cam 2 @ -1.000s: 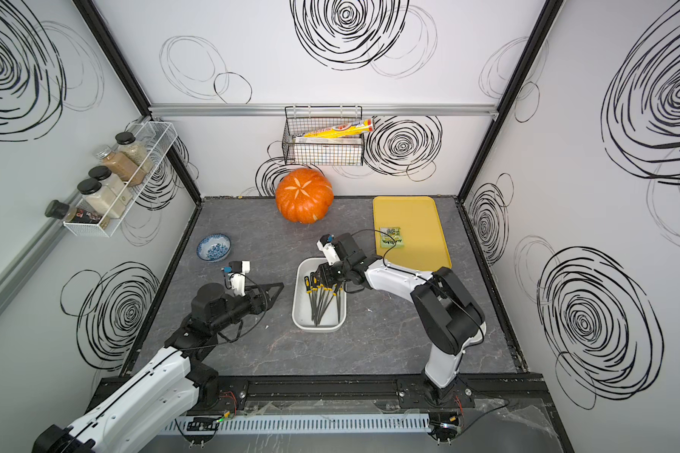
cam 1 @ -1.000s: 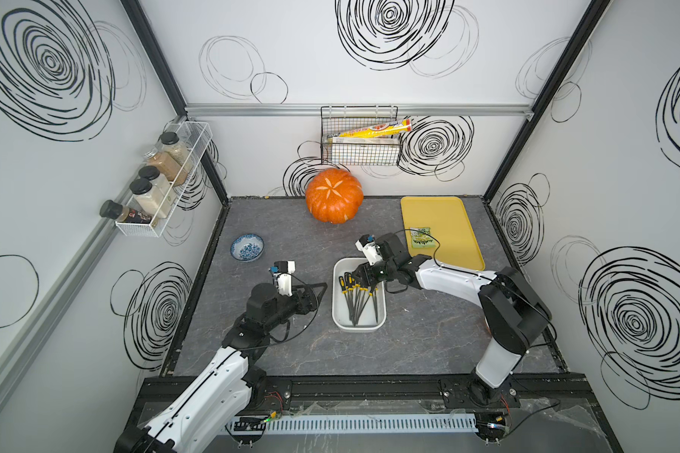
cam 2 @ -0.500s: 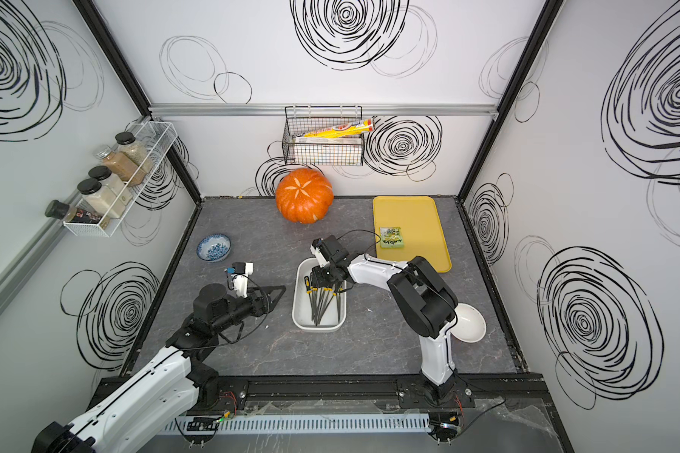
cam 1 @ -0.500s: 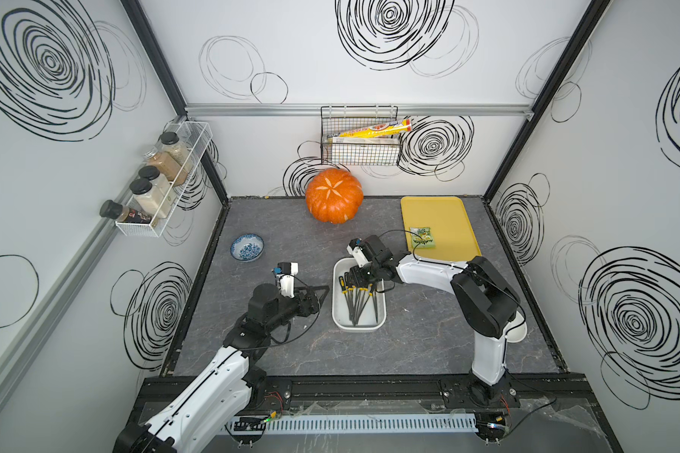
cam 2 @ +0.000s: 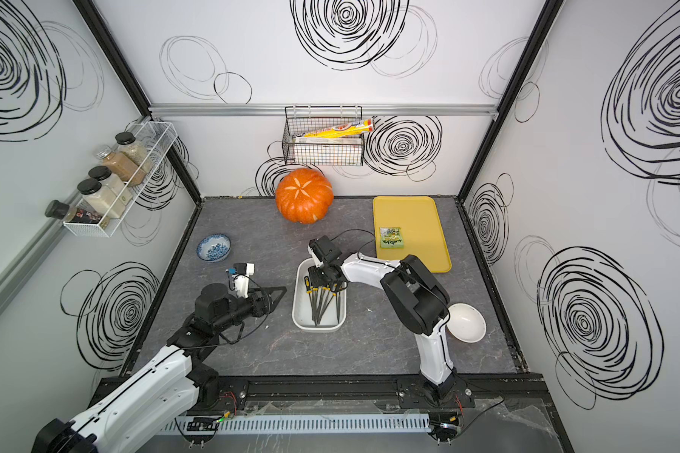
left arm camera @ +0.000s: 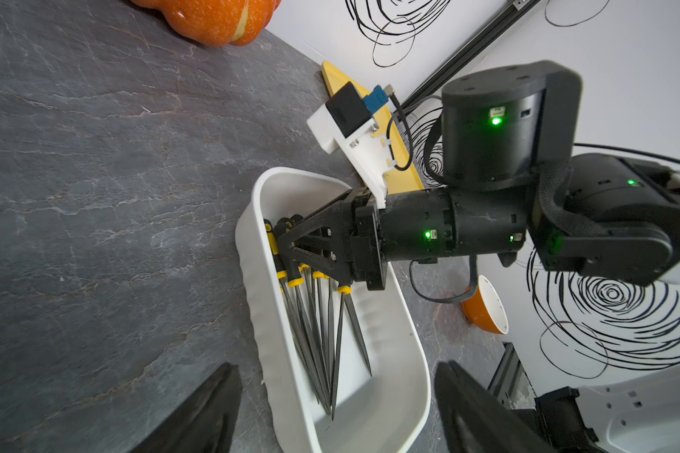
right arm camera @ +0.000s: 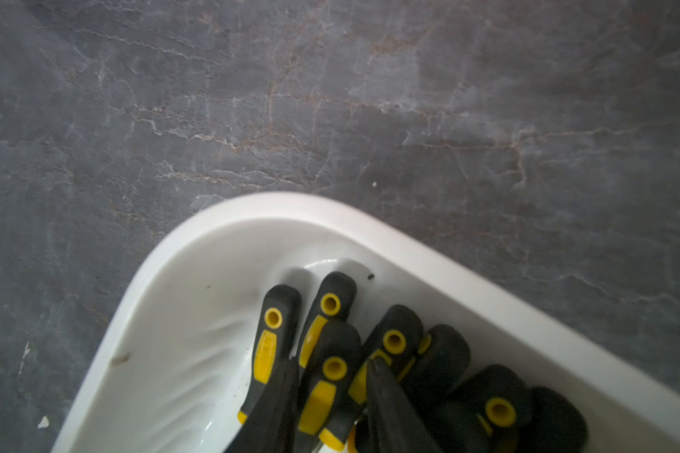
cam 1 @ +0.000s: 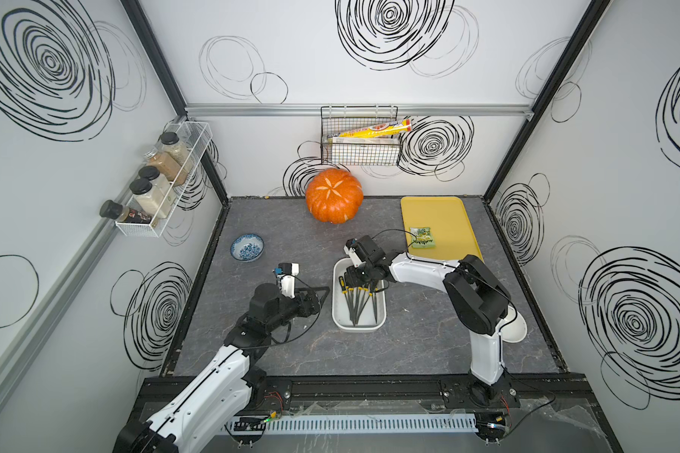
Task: Take the file tool out of the storage box
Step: Pick up the file tool from the storage box.
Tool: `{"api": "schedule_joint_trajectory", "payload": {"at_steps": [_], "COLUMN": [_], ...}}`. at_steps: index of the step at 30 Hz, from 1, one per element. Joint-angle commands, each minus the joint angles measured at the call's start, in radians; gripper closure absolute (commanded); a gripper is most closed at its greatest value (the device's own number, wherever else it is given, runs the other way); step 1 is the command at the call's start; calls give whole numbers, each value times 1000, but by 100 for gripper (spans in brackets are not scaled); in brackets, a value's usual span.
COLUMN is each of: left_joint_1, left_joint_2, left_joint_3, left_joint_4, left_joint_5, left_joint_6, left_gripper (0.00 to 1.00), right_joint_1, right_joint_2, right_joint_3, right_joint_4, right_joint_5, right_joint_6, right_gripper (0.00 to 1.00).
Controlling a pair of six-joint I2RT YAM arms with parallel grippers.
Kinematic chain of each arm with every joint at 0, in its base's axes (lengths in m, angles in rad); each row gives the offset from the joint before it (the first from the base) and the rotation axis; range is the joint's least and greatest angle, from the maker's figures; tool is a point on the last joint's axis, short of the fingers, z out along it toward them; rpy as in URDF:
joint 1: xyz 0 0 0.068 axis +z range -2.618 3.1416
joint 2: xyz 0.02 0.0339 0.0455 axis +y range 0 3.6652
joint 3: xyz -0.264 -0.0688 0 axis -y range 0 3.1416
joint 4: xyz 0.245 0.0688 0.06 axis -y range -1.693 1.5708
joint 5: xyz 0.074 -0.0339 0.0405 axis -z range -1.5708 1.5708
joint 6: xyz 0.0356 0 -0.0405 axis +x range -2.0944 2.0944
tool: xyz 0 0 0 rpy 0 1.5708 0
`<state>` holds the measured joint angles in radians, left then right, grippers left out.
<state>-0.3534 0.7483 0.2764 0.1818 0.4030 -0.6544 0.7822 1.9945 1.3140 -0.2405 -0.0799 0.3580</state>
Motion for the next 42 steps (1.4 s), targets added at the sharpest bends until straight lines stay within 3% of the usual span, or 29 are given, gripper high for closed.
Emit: {"api": "schedule_joint_trajectory", "payload": {"at_steps": [1, 11, 20, 27, 31, 34, 38, 42], "left_joint_1": [-5, -6, -6, -5, -6, -15, -61, -157], "left_joint_2": [11, 32, 27, 18, 19, 13, 8, 43], "left_joint_3": [14, 14, 9, -1, -28, -40, -25, -1], "left_joint_4": [24, 31, 31, 89, 211, 263, 232, 203], "left_joint_5": [3, 14, 32, 128, 248, 294, 255, 151], "left_joint_6": [14, 13, 8, -1, -39, -56, -35, -3], "left_gripper": [15, 15, 15, 17, 17, 18, 22, 18], "right_joint_1": [7, 7, 7, 5, 3, -6, -10, -9], "right_joint_2": [57, 66, -42, -107, -187, -276, -376, -407], "right_joint_3": [37, 63, 57, 86, 54, -27, -129, -167], "right_joint_4": [-97, -92, -54, -40, 41, 184, 365, 459], "right_joint_5": [49, 15, -2, -2, -58, -175, -313, -426], "right_joint_6": [22, 41, 61, 41, 29, 44, 91, 154], "right_gripper": [68, 84, 87, 90, 91, 92, 92, 94]}}
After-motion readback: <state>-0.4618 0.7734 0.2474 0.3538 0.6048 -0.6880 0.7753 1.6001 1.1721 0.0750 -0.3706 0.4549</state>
